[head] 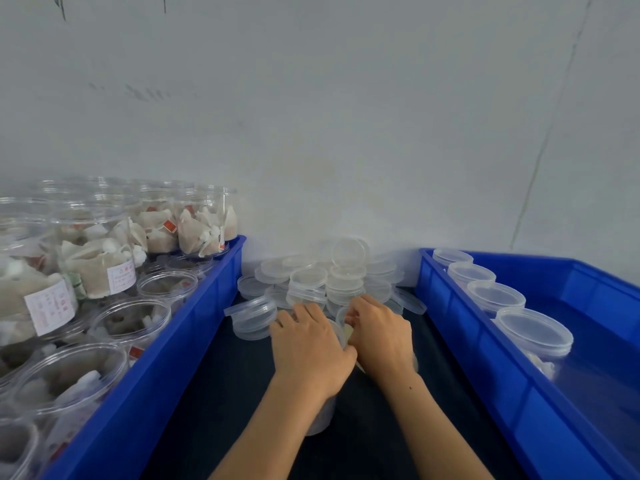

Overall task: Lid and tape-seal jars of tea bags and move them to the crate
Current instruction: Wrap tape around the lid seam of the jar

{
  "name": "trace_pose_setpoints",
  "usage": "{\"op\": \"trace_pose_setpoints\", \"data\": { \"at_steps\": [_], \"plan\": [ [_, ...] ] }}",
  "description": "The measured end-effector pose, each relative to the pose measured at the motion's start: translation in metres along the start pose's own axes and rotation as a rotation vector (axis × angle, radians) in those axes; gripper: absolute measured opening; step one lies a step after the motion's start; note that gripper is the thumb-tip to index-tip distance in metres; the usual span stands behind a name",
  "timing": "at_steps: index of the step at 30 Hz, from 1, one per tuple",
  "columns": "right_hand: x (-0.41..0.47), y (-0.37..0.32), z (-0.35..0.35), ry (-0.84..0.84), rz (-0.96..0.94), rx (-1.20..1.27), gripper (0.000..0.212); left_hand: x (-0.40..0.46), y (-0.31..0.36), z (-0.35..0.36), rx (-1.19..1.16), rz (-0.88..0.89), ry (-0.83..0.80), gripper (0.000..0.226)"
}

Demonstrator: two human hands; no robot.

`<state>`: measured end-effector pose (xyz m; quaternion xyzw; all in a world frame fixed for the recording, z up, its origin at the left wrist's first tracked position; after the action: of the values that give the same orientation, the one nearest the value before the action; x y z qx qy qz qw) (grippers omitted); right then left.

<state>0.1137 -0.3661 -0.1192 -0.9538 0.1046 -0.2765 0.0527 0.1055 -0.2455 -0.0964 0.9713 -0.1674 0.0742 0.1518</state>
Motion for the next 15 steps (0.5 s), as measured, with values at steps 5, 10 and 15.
{"op": "trace_pose_setpoints", "data": {
  "at_steps": [5,10,15],
  "plan": [
    [0.004,-0.001,0.000,-0.012,0.023,-0.055,0.015,-0.001,0.001,-0.002,-0.004,0.004,-0.003,0.073],
    [0.007,-0.001,0.002,-0.023,0.046,-0.099,0.007,-0.004,-0.001,-0.002,-0.036,0.035,0.005,0.074],
    [0.042,0.029,-0.025,0.041,0.149,-0.156,0.016,-0.008,-0.001,0.003,-0.076,0.089,-0.027,0.073]
  ]
}}
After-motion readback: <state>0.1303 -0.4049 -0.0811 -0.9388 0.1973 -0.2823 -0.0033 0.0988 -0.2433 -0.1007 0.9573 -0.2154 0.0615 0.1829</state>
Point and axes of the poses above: each hand's wrist, its own x-axis towards the middle knuckle, its own z-axis out of the palm, y = z × x, the point moved 1 cm from there along x, towards the middle knuckle, and after that the axes turned 8 degrees about -x, right-handed, at the moved point
